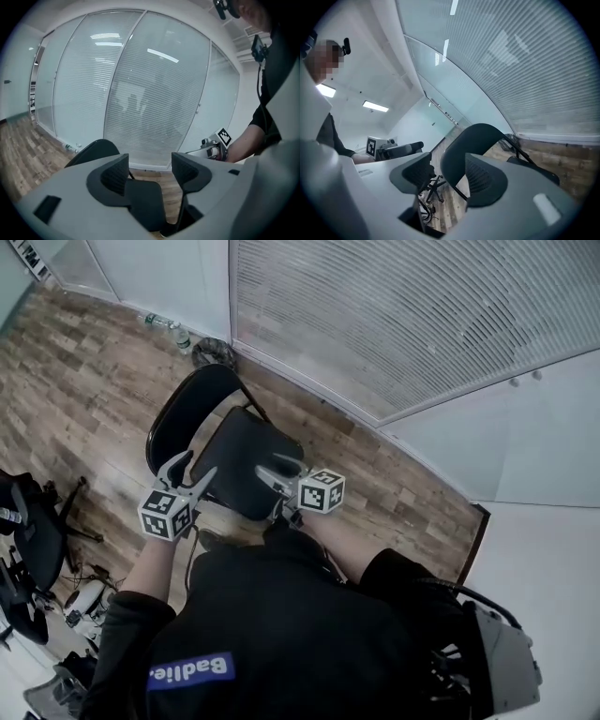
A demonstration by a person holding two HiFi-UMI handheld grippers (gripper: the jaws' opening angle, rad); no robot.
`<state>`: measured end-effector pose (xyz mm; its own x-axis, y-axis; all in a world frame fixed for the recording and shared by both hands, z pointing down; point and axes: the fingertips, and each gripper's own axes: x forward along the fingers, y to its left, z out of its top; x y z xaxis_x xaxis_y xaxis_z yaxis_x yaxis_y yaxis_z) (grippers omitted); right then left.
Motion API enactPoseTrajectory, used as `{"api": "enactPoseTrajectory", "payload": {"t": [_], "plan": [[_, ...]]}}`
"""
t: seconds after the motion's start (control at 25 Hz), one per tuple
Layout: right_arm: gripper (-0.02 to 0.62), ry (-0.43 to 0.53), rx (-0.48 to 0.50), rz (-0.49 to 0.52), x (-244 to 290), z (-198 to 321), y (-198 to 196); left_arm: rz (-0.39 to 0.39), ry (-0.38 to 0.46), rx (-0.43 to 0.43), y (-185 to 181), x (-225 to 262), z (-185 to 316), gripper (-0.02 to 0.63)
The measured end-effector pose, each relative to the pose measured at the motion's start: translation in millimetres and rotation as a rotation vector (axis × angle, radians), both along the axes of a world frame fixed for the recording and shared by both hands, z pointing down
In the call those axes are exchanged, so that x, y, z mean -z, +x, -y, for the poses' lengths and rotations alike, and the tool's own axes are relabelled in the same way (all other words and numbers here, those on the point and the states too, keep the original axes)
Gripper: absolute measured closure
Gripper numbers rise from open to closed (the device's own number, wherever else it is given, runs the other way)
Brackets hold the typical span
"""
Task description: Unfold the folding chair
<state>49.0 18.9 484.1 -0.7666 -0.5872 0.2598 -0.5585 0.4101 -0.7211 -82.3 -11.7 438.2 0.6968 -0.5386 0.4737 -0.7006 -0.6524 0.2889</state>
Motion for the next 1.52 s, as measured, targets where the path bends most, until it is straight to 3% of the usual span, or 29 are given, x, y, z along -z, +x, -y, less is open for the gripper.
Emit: {"api": "enactPoseTrajectory", "payload": {"t": [0.32, 0.48, 0.68, 0.84, 1.0, 1.52], "plan": [[0.411, 0.129, 0.054, -0.012, 73.1, -4.8, -26.0, -0.117, 0.074, -0.072, 28.7, 69.7, -32.9, 0.337], [0.447, 0.215, 0.077, -0.042, 104.9, -4.5, -32.6, -0.146, 0.123, -0.089, 37.9, 96.7, -38.4, 0.401], [0.5, 0.335, 0.115, -0.125, 138.8, -1.5, -51.4, -0.159, 0.188, -0.062, 30.1, 123.2, -33.4, 0.532], [0.55, 0.443, 0.137, -0.183, 167.5, -3.5, -63.6, -0.175, 0.216, -0.048, 29.7, 140.1, -33.0, 0.578], [0.584, 0.506, 0.14, -0.217, 184.1, -4.0, -74.2, -0.182, 0.224, -0.051, 27.7, 146.1, -35.9, 0.595], [0.592, 0.579, 0.167, -0.281, 199.7, -21.5, -88.1, -0.202, 0.247, -0.061, 20.7, 163.8, -53.3, 0.6]]}}
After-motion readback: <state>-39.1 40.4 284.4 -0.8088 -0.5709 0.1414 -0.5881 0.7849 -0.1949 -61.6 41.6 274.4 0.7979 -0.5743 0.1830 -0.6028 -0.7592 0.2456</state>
